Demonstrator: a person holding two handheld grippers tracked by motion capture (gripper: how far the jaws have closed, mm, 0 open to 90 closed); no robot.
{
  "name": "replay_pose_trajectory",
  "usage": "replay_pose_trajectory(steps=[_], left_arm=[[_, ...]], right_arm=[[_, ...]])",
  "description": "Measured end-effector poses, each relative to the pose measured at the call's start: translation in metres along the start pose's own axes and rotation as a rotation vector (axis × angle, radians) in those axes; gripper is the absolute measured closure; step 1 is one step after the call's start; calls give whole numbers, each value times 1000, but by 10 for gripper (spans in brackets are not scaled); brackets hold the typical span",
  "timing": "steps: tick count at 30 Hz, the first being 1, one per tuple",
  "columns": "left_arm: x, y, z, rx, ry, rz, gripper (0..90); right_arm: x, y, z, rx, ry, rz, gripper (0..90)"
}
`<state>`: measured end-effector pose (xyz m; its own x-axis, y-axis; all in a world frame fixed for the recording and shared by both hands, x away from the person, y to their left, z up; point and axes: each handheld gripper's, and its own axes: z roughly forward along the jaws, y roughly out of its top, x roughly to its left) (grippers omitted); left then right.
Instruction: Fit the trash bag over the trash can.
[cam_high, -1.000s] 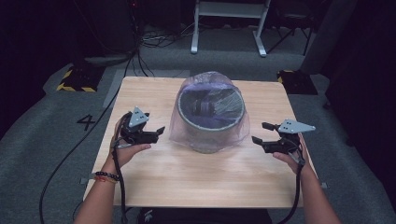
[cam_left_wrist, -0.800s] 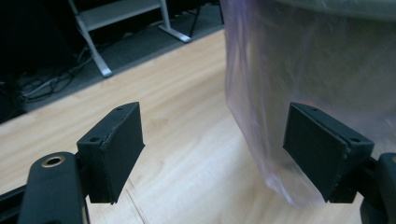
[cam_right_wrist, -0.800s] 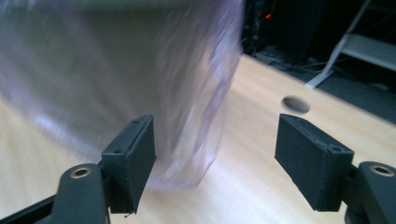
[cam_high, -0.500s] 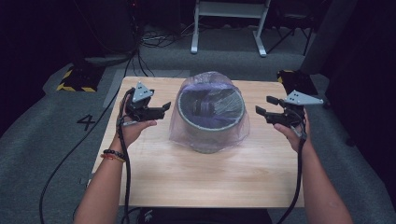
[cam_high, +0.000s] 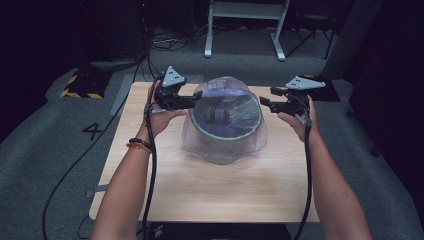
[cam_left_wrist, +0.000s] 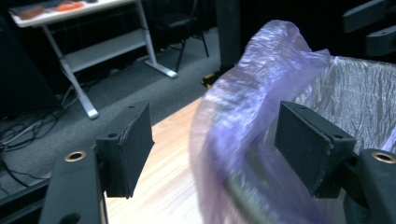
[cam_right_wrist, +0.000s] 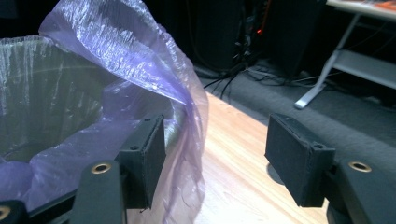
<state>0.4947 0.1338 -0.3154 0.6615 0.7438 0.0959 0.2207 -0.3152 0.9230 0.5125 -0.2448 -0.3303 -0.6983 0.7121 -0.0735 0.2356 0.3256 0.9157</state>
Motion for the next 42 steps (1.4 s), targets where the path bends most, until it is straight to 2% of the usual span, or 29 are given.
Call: replay_pose_trajectory(steps=[2, 5, 7, 9, 10, 12, 16, 22, 26, 27, 30, 33, 34, 36, 38, 41, 42], left_arm=[[-3, 2, 8, 11, 1, 5, 250], [-3, 5, 16, 23, -2, 6, 239], [-3, 7, 21, 39, 7, 16, 239], [-4, 11, 24, 52, 34, 29, 245], [-4, 12, 25, 56, 40, 37, 272], [-2, 14, 28, 52, 36, 27, 323], [1, 15, 34, 52, 37, 37, 511], [4, 12, 44, 50, 12, 56, 784], [13, 8, 47, 52, 12, 32, 876], [15, 7, 47, 52, 15, 36, 889], [22, 2, 48, 40, 17, 8, 898], [33, -6, 53, 79, 35, -29, 899], [36, -11, 55, 94, 37, -56, 899], [39, -17, 60, 123, 35, -85, 899], [39, -23, 65, 157, 41, -93, 898], [39, -35, 73, 181, 11, -138, 897], [38, -37, 74, 181, 9, -141, 897]], right_arm=[[-2, 0, 6, 6, 4, 22, 372], [-4, -1, 12, 21, -20, 39, 368], [-5, -2, 14, 15, -20, 57, 361], [-6, -3, 14, 11, -13, 72, 357], [-6, -3, 14, 9, -10, 76, 353], [-7, -4, 14, 7, -5, 86, 356], [-7, -6, 17, 17, -16, 90, 368], [-6, -9, 20, 32, -35, 82, 376], [-5, -11, 21, 30, -39, 101, 379], [-5, -11, 20, 27, -40, 103, 382], [-3, -11, 19, 27, -49, 103, 388], [-1, -12, 17, 29, -54, 107, 388], [-1, -12, 17, 29, -54, 108, 388], [-1, -13, 16, 28, -52, 111, 389], [-1, -14, 16, 23, -51, 113, 389], [-2, -16, 15, 13, -44, 128, 388], [-2, -17, 15, 9, -44, 133, 388]])
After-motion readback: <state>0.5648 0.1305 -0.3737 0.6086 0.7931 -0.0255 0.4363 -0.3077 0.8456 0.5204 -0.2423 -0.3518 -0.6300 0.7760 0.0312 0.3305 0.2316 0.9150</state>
